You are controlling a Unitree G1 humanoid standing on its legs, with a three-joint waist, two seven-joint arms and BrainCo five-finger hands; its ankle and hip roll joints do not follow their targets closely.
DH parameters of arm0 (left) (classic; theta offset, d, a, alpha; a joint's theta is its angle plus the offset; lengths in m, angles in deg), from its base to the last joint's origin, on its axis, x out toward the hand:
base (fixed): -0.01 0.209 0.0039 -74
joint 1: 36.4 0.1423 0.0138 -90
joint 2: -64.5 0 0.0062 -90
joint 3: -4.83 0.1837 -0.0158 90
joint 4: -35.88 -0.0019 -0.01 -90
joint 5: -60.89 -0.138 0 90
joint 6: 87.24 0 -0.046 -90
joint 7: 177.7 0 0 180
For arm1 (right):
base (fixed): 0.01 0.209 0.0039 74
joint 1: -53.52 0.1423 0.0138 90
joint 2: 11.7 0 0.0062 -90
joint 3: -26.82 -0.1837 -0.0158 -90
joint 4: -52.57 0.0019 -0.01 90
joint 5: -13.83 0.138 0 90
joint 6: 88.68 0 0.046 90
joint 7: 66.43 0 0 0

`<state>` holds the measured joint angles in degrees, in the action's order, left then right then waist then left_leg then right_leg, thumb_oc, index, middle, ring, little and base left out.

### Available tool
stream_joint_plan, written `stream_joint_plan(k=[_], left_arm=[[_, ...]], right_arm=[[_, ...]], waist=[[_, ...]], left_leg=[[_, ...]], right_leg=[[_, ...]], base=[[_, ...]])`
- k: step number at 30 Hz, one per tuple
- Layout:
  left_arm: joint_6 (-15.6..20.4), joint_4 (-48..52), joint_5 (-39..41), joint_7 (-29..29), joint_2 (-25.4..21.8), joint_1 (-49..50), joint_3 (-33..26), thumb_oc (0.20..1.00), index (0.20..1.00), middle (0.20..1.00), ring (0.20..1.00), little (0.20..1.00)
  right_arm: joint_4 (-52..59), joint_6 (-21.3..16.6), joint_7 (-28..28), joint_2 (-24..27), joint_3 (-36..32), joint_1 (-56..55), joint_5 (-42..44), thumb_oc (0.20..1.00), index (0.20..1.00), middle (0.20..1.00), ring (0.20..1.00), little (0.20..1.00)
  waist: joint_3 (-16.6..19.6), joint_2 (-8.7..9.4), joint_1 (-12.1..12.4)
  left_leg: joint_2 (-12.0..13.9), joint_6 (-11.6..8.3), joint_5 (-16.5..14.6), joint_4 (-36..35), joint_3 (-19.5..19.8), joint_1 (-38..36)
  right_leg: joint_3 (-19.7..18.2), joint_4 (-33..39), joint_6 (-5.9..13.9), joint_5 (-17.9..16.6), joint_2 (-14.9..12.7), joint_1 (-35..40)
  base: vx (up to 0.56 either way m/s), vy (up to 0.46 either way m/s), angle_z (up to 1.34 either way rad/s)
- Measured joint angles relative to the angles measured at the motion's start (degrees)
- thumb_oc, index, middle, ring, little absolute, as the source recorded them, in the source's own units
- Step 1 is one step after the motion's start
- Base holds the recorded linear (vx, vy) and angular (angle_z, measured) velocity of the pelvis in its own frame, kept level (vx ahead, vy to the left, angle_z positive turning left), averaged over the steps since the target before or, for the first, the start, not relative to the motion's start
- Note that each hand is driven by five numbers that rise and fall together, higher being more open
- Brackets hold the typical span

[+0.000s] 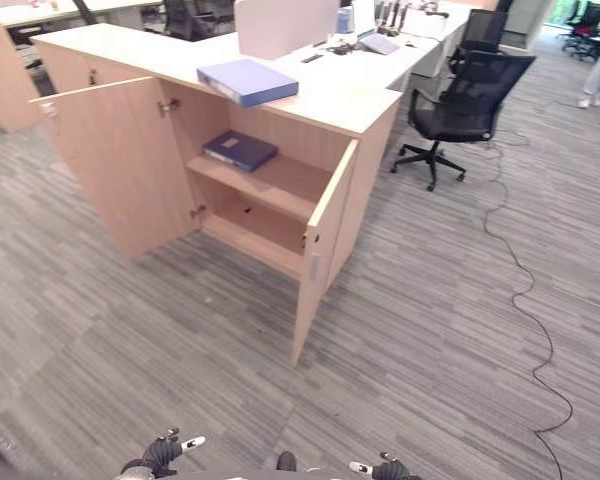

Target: Put the empty folder in the office cabinet

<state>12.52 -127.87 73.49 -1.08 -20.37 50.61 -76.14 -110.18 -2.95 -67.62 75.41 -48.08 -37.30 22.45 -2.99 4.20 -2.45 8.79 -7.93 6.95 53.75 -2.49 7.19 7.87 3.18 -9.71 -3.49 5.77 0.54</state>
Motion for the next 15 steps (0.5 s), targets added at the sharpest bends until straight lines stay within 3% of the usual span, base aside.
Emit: stream_joint_plan(k=[1,3,5,7,8,9,10,12,14,15], left_arm=[[0.18,0.62,0.65,-0.42,-0.99,-0.19,-0.21,1.0,1.0,1.0,1.0,1.0],[0.54,0.85,1.23,-0.87,-1.74,-1.1,-0.18,1.0,1.0,1.0,1.0,1.0],[0.95,1.5,2.32,-0.94,-1.45,-1.63,-0.22,1.0,1.0,1.0,1.0,1.0],[1.5,1.88,3.93,-0.95,-1.12,-1.64,-1.2,1.0,1.0,1.0,1.0,1.0],[1.39,1.56,4.67,-1.04,-0.77,-1.68,-1.89,1.0,1.0,1.0,1.0,1.0],[1.33,1.34,5.04,-1.03,-0.69,-1.23,-2.15,1.0,1.0,1.0,1.0,1.0],[1.37,1.26,6.77,-1.11,-0.88,-0.84,-3.01,1.0,1.0,1.0,1.0,1.0],[1.49,1.01,8.78,-1.65,-1.13,0.92,-4.99,1.0,1.0,1.0,1.0,1.0],[1.47,-0.98,8.95,-1.79,-1.38,0.87,-5.4,1.0,1.0,1.0,1.0,1.0],[1.5,-0.9,8.91,-1.82,-0.88,1.0,-4.9,1.0,1.0,1.0,1.0,1.0]], right_arm=[[-1.1,0.0,0.0,-0.88,0.79,0.9,0.58,1.0,1.0,1.0,1.0,1.0],[-1.6,0.02,-0.03,-1.38,0.99,1.49,1.0,1.0,1.0,1.0,1.0,1.0],[-1.79,0.01,-0.11,-0.93,1.06,1.57,1.0,1.0,1.0,1.0,1.0,1.0],[-1.99,-0.03,-0.09,-0.53,1.31,1.78,0.99,1.0,1.0,1.0,1.0,1.0],[-2.03,-0.04,-0.11,-0.09,2.16,1.76,0.98,1.0,1.0,1.0,1.0,1.0],[-2.06,0.01,-0.13,0.12,2.44,1.63,0.97,1.0,1.0,1.0,1.0,1.0],[-2.02,-0.01,-0.06,0.14,2.68,1.7,0.95,1.0,1.0,1.0,1.0,1.0],[-2.13,-0.35,-0.04,0.3,2.52,2.18,0.95,1.0,1.0,1.0,1.0,1.0],[-2.14,-0.45,-0.07,0.35,2.15,1.79,0.97,1.0,1.0,1.0,1.0,1.0],[-2.26,-0.3,-0.08,1.06,2.14,0.51,0.97,1.0,1.0,1.0,1.0,1.0]], waist=[[-0.6,1.41,0.42],[-1.66,3.23,1.19],[-2.74,3.39,1.52],[-3.79,2.82,2.17],[-3.87,1.92,1.99],[-3.92,1.58,1.87],[-4.12,1.66,2.56],[-3.97,1.03,3.74],[-3.63,1.17,2.78],[-2.8,0.14,2.3]], left_leg=[[-0.33,2.27,-4.42,2.17,-0.24,3.82],[-1.41,5.44,-8.76,-2.91,-1.22,6.61],[-2.5,5.63,-8.94,-13.15,-0.38,9.42],[-3.1,4.3,-7.93,-28.63,0.14,7.74],[-3.59,3.72,-7.15,-37.07,2.29,7.08],[-4.07,3.09,-6.58,-39.58,3.27,6.49],[-5.34,2.5,-5.89,-45.77,8.95,4.75],[-5.56,3.01,-4.49,-50.2,12.46,0.96],[-5.59,3.11,-3.87,-52.07,11.75,-1.58],[-4.57,3.87,-3.35,-52.83,10.63,-3.53]], right_leg=[[-2.02,0.09,-1.03,0.03,-0.29,0.95],[-4.25,0.02,-1.31,0.62,-1.27,2.12],[-6.11,0.57,-0.42,1.54,-1.78,3.65],[-7.95,0.36,0.52,1.62,-2.0,4.81],[-9.35,0.25,1.16,2.02,-1.84,6.08],[-9.29,0.29,1.45,1.93,-1.76,6.45],[-12.21,0.11,2.77,2.7,-1.53,7.12],[-14.92,0.18,3.72,3.13,-1.3,8.71],[-14.9,1.81,4.21,3.93,-2.08,11.19],[-14.86,1.8,4.86,5.4,-1.98,12.0]], base=[[0.16,-0.01,-0.59],[0.16,0.037,-0.6],[0.17,0.101,-0.6],[0.22,0.165,-0.69],[0.2,0.134,-0.47],[0.19,0.116,-0.64],[0.15,0.1,-0.73],[0.23,0.187,-1.05],[0.15,0.146,-0.26],[0.16,0.166,0.02]])
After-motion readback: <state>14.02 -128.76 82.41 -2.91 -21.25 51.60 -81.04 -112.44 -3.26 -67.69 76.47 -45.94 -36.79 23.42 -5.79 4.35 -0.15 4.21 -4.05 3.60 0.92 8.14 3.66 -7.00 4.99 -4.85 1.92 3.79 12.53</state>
